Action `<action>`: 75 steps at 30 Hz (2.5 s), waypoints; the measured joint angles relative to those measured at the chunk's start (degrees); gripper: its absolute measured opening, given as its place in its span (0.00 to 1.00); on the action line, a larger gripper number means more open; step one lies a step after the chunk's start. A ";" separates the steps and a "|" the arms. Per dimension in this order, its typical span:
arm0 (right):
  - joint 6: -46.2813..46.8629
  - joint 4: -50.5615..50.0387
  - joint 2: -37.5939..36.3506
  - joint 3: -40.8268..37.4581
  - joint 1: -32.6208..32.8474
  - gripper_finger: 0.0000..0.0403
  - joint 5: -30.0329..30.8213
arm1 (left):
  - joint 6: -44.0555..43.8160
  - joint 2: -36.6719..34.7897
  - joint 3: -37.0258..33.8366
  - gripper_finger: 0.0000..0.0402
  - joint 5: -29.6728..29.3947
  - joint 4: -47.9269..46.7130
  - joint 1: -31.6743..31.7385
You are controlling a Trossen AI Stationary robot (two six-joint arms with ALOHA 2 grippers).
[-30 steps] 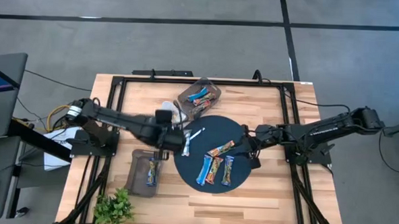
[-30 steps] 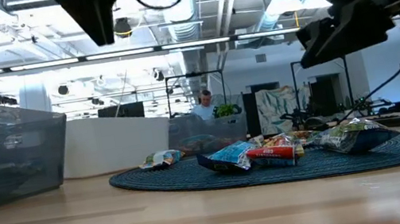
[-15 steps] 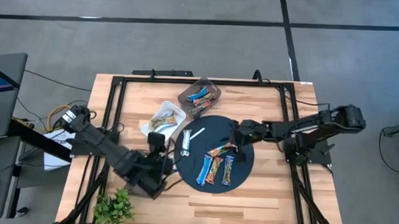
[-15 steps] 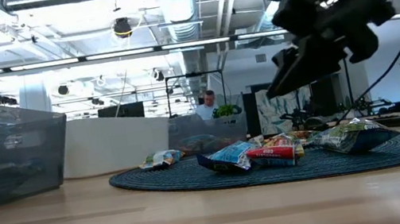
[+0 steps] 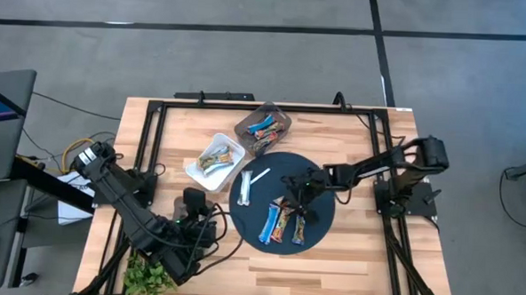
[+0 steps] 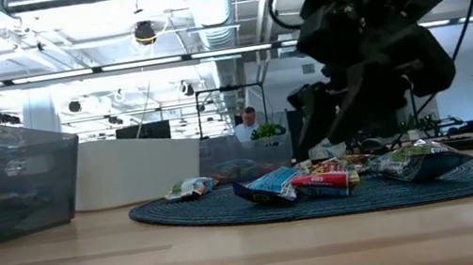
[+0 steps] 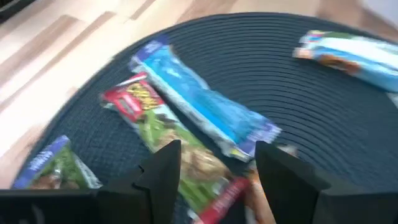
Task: Pick and place Granola Bars by type
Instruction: Put the red granola bar into the top black bin
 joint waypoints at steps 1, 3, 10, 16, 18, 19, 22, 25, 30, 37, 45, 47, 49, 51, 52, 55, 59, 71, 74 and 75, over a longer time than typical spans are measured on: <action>-0.03 0.13 0.96 0.58 0.22 0.49 -0.78 | -0.32 0.00 0.00 0.45 -0.28 0.03 -0.10; -0.04 -0.43 2.06 1.21 0.56 0.48 -1.29 | -0.61 0.00 0.00 0.45 -0.30 -0.02 -0.16; -0.01 -3.99 2.78 2.40 2.21 0.45 -2.21 | -1.00 0.00 0.00 0.45 -0.28 -0.03 -0.14; -0.06 -2.42 2.78 2.39 4.67 0.45 -1.87 | -1.06 0.00 0.00 0.45 -0.30 0.00 -0.14; -0.04 -2.51 2.78 2.39 4.84 0.46 -0.58 | -1.23 0.00 0.00 0.45 -0.30 0.00 -0.14; -0.03 -2.48 2.78 2.39 5.03 0.46 0.03 | -1.24 0.00 0.00 0.45 -0.30 0.00 -0.14; -0.03 -2.47 2.78 2.39 5.15 0.46 1.58 | -1.24 0.00 0.00 0.45 -0.47 0.02 -0.14; -0.01 -2.51 2.78 2.39 5.15 0.45 1.81 | -1.26 0.00 0.00 0.45 -0.53 0.00 -0.14; -0.01 -2.82 2.78 2.39 5.30 0.45 1.99 | -1.42 0.00 0.00 0.45 -0.56 0.01 -0.14; 0.06 -2.60 3.93 2.37 5.37 0.45 1.99 | -1.44 0.00 0.00 0.45 -0.72 0.09 -0.14; -0.03 -6.66 6.58 5.89 5.28 0.44 2.52 | -1.48 0.07 -0.02 0.45 -0.70 0.20 -0.16; -0.02 -8.34 6.56 6.79 5.28 0.41 2.62 | -1.69 0.07 -0.44 0.45 -0.63 0.44 -0.20; -0.03 -9.28 6.56 7.23 5.28 0.37 3.06 | -1.76 0.07 -1.54 0.45 -0.43 0.55 -0.20; -0.03 -9.36 6.56 7.39 5.28 0.31 3.60 | -2.02 0.07 -2.93 0.45 -0.41 0.57 -0.22; -0.14 -9.35 6.56 7.39 5.28 0.28 3.67 | -2.20 0.07 -3.59 0.45 -0.29 0.49 -0.25; -2.29 -9.70 6.12 7.39 5.28 0.18 3.86 | -2.66 0.09 -5.16 0.45 -0.03 0.55 -0.25; -2.86 -11.32 5.58 8.37 5.28 0.09 3.96 | -2.68 0.09 -5.90 0.45 -0.10 0.53 -0.25; -5.42 -23.90 5.53 17.77 5.31 0.08 5.66 | -3.20 0.09 -5.90 0.45 -0.67 0.66 -0.25; -7.25 -27.48 5.46 20.71 4.97 0.05 5.69 | -3.50 0.09 -5.90 0.45 -0.69 0.63 -0.28; -7.63 -28.48 5.42 21.61 4.77 0.05 5.68 | -3.55 0.09 -5.90 0.45 -0.70 0.63 -0.38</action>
